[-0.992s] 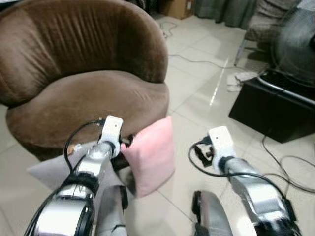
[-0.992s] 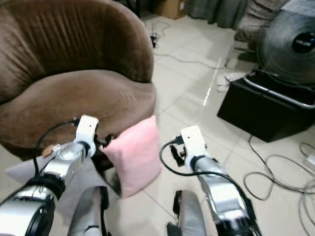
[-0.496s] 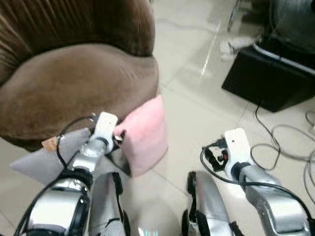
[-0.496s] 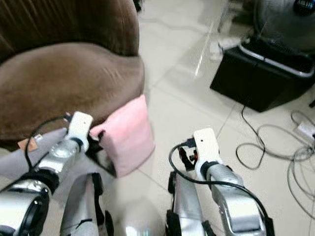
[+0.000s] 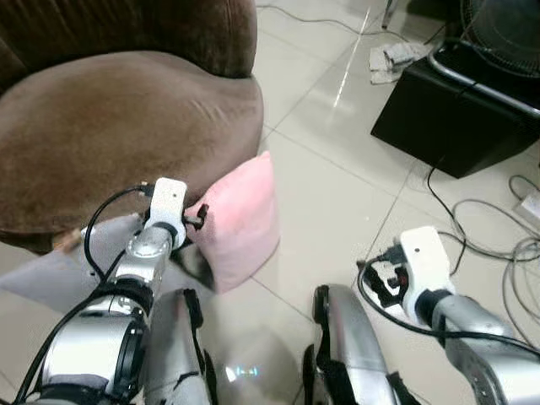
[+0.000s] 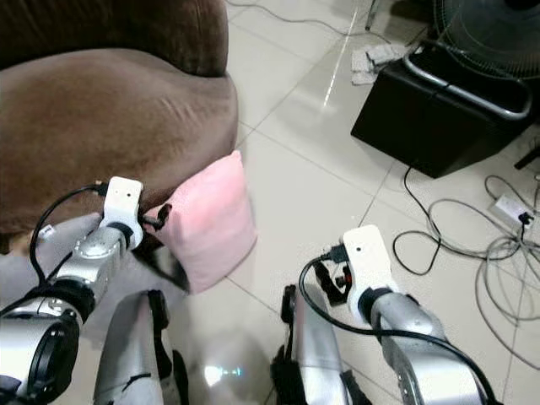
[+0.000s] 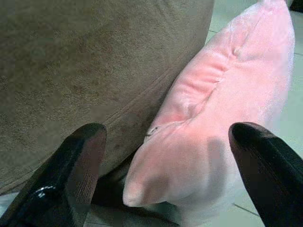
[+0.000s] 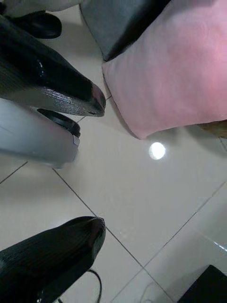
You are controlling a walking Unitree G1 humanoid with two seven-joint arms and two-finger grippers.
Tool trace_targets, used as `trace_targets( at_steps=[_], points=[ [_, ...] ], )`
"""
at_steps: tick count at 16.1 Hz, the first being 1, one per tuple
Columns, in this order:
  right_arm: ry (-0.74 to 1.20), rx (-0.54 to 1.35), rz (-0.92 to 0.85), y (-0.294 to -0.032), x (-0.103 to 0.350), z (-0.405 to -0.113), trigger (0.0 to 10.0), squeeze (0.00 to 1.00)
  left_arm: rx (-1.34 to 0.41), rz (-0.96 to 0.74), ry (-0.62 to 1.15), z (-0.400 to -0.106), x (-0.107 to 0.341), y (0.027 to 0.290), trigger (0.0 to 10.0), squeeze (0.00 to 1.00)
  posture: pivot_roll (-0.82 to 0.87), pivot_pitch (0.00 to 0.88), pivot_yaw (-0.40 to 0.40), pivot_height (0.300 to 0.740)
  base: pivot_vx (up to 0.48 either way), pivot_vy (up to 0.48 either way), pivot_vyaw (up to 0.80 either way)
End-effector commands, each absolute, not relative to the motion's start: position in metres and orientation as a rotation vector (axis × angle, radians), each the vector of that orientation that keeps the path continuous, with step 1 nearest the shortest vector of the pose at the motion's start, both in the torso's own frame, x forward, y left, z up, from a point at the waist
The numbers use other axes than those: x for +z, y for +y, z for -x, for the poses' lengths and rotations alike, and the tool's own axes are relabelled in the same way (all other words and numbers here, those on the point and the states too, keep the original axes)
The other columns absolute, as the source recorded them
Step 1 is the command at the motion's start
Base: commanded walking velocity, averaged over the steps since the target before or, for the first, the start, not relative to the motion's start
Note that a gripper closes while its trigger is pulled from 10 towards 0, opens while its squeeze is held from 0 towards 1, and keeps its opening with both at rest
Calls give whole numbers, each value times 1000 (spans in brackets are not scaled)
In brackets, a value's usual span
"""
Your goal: Move the pillow to the sofa from floor
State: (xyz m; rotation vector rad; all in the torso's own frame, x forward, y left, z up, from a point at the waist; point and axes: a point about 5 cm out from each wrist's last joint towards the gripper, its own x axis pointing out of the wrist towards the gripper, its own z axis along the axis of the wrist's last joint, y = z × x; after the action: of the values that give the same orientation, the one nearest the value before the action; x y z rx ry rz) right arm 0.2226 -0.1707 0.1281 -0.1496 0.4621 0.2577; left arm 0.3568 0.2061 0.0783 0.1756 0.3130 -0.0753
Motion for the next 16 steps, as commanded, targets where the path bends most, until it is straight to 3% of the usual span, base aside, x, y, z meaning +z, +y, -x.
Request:
trace_targets(
  at_steps=[1,4,7,12,13,14,16],
  points=[
    [479,259,144,-173,127,-219,10000,0,-79,-159,352,-351,69,206,10000,1000,-180,261,-87,542,0,0,0],
    [478,261,147,-173,129,-219,10000,0,-80,-168,353,-351,69,206,10000,1000,-181,264,-90,542,0,0,0],
    [507,306,137,-166,134,-191,10000,0,-67,-204,331,-352,72,210,10000,1000,-202,261,-106,518,0,0,0],
    [515,289,128,-166,142,-181,10000,0,-75,-202,339,-351,69,207,10000,1000,-206,277,-101,518,0,0,0],
    [522,290,128,-165,141,-181,10000,0,-72,-213,346,-351,69,208,10000,769,-203,276,-100,518,0,0,0],
    [521,289,119,-164,141,-181,10000,0,-71,-219,358,-349,67,209,10000,0,-203,276,-100,508,0,0,0],
    [522,291,115,-163,141,-180,10000,0,-66,-220,373,-347,64,211,10000,0,-201,279,-98,498,0,0,0]
  ],
)
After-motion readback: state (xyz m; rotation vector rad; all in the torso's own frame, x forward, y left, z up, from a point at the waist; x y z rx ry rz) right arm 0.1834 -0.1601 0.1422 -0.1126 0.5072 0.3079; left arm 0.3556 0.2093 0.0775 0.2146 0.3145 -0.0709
